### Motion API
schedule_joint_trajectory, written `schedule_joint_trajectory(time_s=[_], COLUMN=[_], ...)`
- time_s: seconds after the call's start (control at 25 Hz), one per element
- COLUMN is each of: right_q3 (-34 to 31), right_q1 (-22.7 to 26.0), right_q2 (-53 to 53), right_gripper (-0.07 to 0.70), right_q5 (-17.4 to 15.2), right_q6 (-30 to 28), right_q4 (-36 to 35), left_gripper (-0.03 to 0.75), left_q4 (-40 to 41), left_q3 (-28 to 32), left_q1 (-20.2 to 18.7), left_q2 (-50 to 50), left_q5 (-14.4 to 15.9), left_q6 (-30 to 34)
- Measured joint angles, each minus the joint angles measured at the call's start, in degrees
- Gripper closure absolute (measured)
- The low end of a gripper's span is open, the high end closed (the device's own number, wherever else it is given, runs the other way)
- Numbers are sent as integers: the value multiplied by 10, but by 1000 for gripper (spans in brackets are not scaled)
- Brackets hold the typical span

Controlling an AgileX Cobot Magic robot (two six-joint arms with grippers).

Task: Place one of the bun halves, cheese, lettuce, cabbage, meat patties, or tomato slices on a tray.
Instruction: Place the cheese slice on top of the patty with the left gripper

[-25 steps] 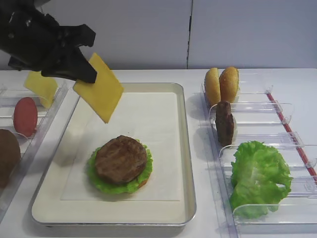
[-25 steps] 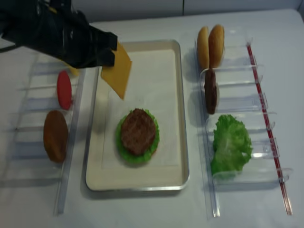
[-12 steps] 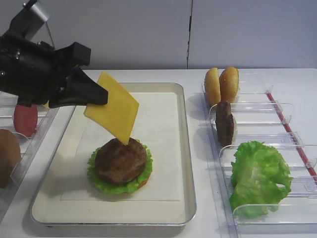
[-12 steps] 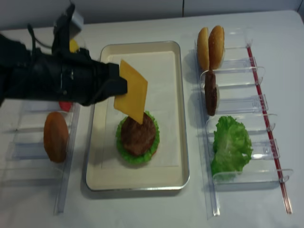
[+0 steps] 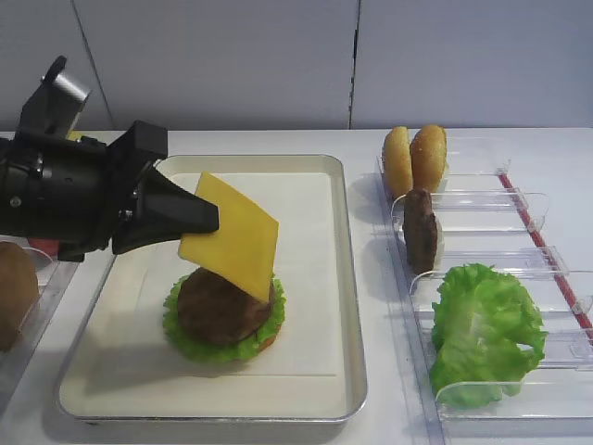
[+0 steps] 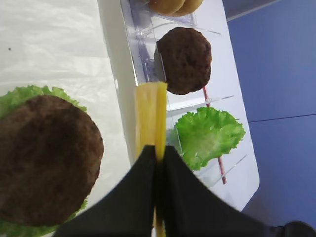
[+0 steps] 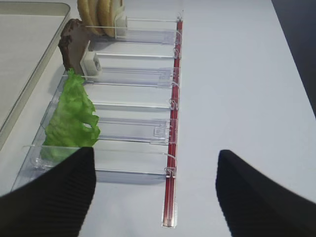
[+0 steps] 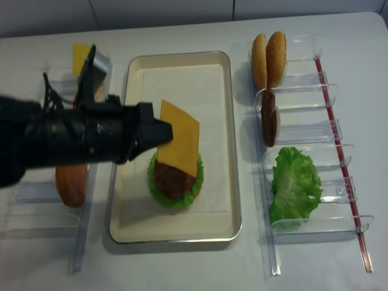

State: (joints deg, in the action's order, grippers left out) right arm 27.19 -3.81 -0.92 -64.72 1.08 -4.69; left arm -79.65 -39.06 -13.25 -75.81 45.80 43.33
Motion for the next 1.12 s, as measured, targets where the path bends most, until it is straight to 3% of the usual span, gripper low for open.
schedule_joint_trajectory(time_s=[0.2,0.56,1.12], right_q3=[0,0,0], right_q1=[0,0,0], right_q2=[0,0,0], right_gripper=[87,87,87], right_q5=[0,0,1], right_q6=[0,0,0], right_q4=[0,0,0], left_gripper=[718,718,718], left_q4=[-47,-65,-60], left_q3=[29,30,30], left_q1=[0,0,0], left_q2=[0,-44,-72], left_q5=[-17,7,-3], left_q6=[36,50,65])
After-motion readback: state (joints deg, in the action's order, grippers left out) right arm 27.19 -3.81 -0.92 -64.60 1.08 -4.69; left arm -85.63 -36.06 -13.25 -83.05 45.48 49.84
